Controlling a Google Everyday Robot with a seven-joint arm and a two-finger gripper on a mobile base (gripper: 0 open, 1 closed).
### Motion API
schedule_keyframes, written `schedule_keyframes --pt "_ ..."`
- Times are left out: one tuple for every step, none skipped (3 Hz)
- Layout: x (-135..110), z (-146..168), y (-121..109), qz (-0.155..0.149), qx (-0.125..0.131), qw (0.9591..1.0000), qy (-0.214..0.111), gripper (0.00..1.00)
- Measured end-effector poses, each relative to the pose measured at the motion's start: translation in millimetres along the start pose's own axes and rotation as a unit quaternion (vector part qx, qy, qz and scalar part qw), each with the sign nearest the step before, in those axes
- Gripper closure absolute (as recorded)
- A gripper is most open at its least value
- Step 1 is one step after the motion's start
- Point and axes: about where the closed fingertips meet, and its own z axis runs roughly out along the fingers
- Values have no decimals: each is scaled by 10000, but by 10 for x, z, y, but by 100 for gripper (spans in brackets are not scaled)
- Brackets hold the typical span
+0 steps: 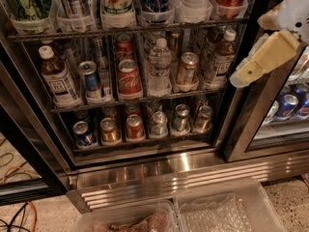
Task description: Pick water bottle from top shelf of fridge
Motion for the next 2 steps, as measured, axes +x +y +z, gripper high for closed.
schedule_keyframes --pt "-99 141 -47 459 126 9981 -393 0" --pt "-271 291 -128 972 413 9901 -927 0"
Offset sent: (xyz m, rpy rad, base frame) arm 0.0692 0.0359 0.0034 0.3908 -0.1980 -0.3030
